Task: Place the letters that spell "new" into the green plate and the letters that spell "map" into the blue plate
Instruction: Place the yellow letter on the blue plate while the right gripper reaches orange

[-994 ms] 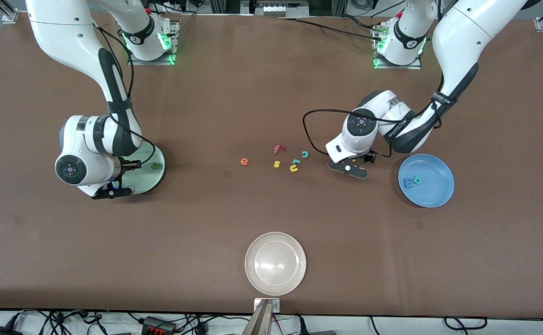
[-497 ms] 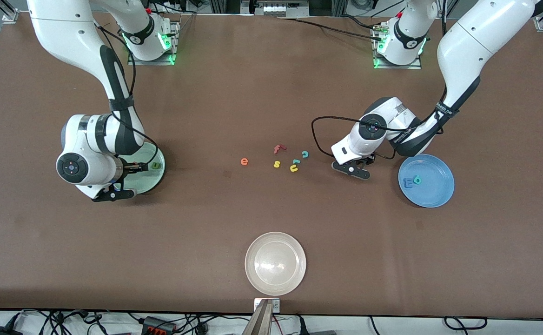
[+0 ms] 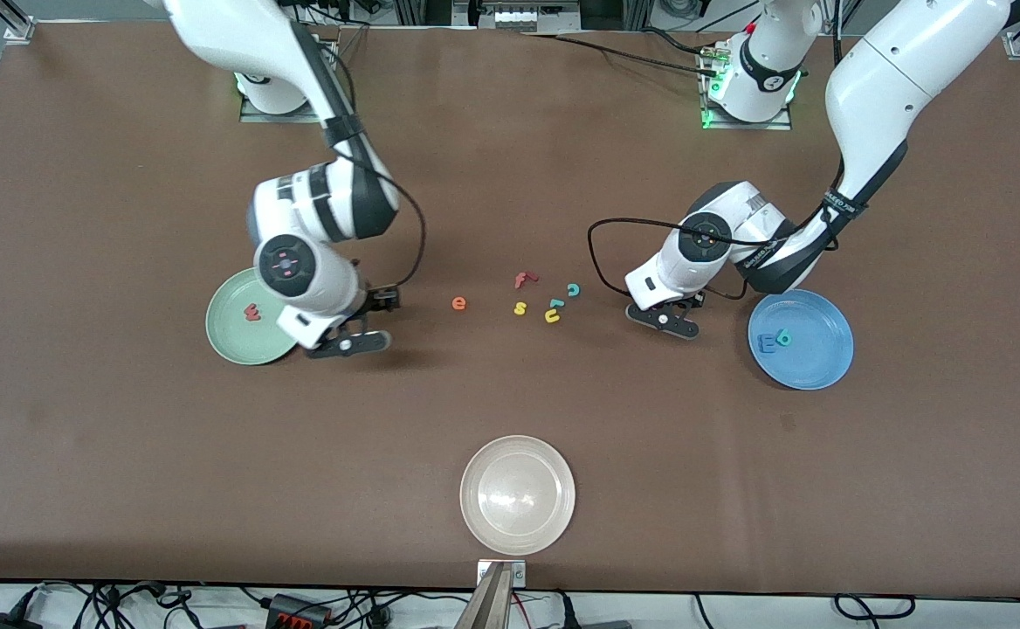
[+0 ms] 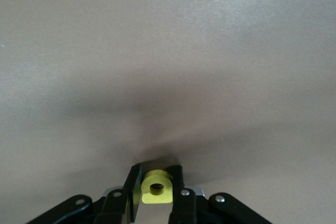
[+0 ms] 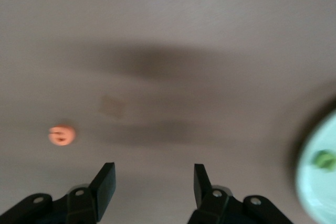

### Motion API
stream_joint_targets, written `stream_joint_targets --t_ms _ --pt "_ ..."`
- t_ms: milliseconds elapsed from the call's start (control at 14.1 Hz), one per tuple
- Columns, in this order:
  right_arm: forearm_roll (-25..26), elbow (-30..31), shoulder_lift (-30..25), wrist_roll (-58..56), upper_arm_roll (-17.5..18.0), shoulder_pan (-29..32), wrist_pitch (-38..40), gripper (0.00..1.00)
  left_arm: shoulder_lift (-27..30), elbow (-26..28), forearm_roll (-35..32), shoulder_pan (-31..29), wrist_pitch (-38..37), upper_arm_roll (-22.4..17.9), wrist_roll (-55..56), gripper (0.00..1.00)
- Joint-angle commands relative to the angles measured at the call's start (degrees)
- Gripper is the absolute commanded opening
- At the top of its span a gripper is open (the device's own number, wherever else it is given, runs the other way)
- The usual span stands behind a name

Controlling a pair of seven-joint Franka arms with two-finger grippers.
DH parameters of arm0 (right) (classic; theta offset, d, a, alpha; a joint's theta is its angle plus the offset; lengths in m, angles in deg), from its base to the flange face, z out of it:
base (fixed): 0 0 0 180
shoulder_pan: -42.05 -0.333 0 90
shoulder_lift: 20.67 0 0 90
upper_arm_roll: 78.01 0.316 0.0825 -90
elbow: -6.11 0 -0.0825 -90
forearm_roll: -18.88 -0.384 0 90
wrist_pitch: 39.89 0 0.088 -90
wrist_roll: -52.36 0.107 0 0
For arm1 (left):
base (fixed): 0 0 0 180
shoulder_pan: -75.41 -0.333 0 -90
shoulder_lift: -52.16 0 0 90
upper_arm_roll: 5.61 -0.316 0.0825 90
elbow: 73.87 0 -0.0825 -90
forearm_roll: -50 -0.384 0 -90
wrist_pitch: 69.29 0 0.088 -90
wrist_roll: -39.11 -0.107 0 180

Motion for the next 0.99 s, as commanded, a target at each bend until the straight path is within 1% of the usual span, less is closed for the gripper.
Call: stream_joint_targets --t_ms 0,142,284,426,568,639,710,781,852,923 --pt "-2.1 -0.6 1.9 4.8 -0.6 -2.2 -1.5 0.65 1.3 0.2 -1.4 -2.4 -1.7 0.5 -0.5 0.1" --pt "-2.1 -0.6 4.0 11.6 -0.6 -5.2 -4.9 0.65 3.6 -1.5 -1.4 -4.6 -6.5 2.0 -2.8 0.1" --pt "-2.3 -0.7 5.6 16.7 -0.6 -7.4 -7.8 0.65 4.3 -4.4 -1.3 -8.5 -12.5 2.8 -11.8 0.11" --pt "-2.4 -0.7 6.3 20.7 -0.5 -8.5 -9.1 0.64 4.2 -6.9 -1.3 -13.7 -16.5 4.2 -21.1 0.11" --pt "-2.6 -1.4 7.0 22.8 -0.5 -8.9 -9.5 0.63 4.2 -8.6 -1.2 -18.1 -18.6 4.0 -30.3 0.11" --pt "-2.9 -1.8 7.4 23.7 -0.5 -9.2 -9.6 0.63 3.8 -8.6 -1.2 -20.0 -18.3 3.9 -33.2 0.12" --pt "-3.6 -2.1 8.1 24.9 -0.5 -9.6 -10.3 0.63 3.2 -8.6 -1.3 -21.3 -17.9 3.9 -33.9 0.13" --pt "-4.1 -3.2 8.8 25.6 -0.5 -9.9 -10.7 0.63 2.6 -8.7 -1.2 -22.1 -17.9 3.9 -33.9 0.17" --pt "-4.2 -4.3 9.4 26.1 -0.5 -9.9 -10.7 0.63 2.5 -8.7 -1.2 -22.2 -17.9 3.5 -34.0 0.31" --pt "-4.2 -4.9 10.0 26.6 -0.5 -9.9 -10.8 0.63 2.2 -8.7 -1.2 -22.3 -17.8 3.4 -34.0 0.61"
